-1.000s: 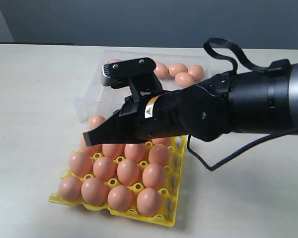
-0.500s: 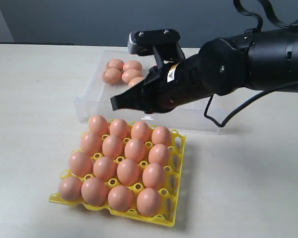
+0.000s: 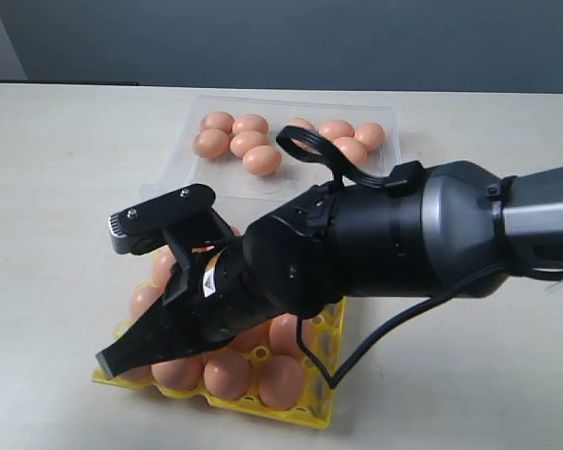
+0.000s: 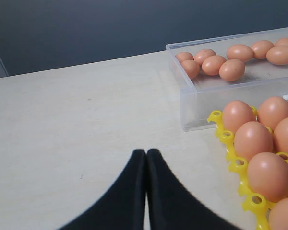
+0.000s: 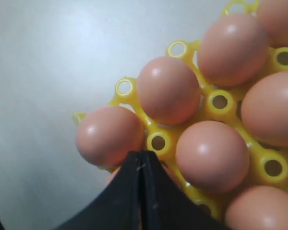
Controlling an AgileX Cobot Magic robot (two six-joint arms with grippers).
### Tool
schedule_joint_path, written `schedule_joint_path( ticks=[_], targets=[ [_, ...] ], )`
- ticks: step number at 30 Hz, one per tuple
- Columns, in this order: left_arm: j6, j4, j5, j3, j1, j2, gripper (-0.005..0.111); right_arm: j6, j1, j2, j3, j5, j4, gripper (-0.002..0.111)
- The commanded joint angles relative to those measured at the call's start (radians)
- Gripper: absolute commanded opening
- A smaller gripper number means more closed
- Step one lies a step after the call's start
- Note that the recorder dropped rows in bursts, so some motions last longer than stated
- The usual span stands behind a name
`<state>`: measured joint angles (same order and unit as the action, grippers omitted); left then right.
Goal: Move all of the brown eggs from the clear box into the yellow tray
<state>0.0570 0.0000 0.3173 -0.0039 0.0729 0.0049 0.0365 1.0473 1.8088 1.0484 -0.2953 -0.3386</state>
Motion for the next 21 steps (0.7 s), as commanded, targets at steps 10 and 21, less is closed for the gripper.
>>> schedule_joint_path(
  ticks=[10, 21],
  targets=[
    [0.000, 0.000, -0.009, 0.004, 0.008, -0.005, 0.000, -0.022, 0.041, -0.003, 0.007, 0.006, -0.048, -0.001],
    [0.000, 0.000, -0.009, 0.004, 0.008, -0.005, 0.000, -0.022, 0.054, -0.001, 0.007, 0.047, -0.055, -0.001]
  ],
)
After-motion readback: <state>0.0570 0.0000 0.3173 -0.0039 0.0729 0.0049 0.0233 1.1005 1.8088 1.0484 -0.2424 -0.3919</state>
